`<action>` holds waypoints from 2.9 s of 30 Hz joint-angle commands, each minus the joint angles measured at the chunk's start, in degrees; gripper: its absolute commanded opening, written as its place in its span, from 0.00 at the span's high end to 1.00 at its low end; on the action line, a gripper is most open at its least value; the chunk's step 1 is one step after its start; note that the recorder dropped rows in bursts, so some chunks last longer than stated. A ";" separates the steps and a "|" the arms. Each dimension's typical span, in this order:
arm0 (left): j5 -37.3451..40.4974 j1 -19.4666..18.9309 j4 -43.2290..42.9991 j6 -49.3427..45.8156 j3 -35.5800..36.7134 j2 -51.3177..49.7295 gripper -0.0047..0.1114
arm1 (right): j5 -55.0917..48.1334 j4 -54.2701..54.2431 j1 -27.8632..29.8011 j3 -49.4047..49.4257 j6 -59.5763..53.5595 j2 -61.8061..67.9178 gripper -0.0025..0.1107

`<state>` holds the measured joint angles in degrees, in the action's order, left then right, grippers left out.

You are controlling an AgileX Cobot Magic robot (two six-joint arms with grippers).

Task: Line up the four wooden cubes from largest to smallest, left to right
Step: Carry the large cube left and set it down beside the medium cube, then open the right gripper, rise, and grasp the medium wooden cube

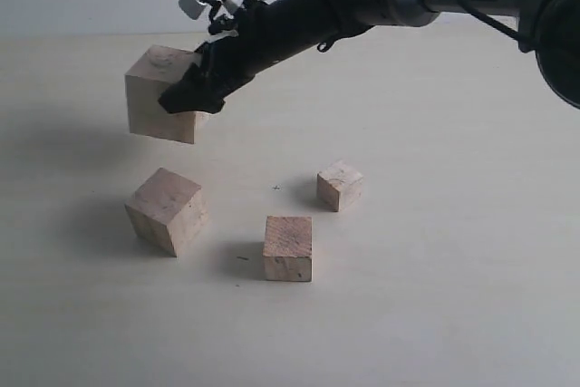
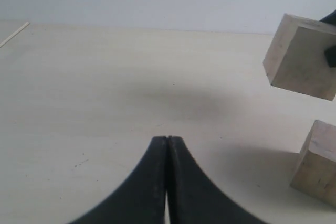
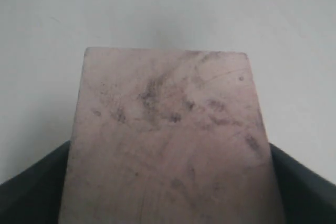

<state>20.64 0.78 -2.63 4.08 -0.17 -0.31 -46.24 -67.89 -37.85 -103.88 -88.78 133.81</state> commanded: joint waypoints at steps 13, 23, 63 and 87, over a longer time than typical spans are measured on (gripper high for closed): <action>-0.46 0.38 0.02 0.50 0.17 0.31 0.96 | -0.33 7.05 -15.09 -4.53 -1.83 2.93 0.98; -0.46 0.38 0.02 0.50 0.17 0.31 0.96 | -1.93 20.28 -7.38 -4.53 11.93 2.93 0.98; -0.46 0.38 0.02 0.50 0.17 0.31 0.96 | -4.68 19.06 -5.84 -4.53 9.36 2.98 0.31; -0.46 0.38 0.02 0.50 0.17 0.31 0.96 | -4.86 16.93 -5.84 -4.53 9.70 0.64 0.15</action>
<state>20.64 0.78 -2.63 4.08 -0.17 -0.31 -50.71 -49.47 -44.04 -108.01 -79.43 137.06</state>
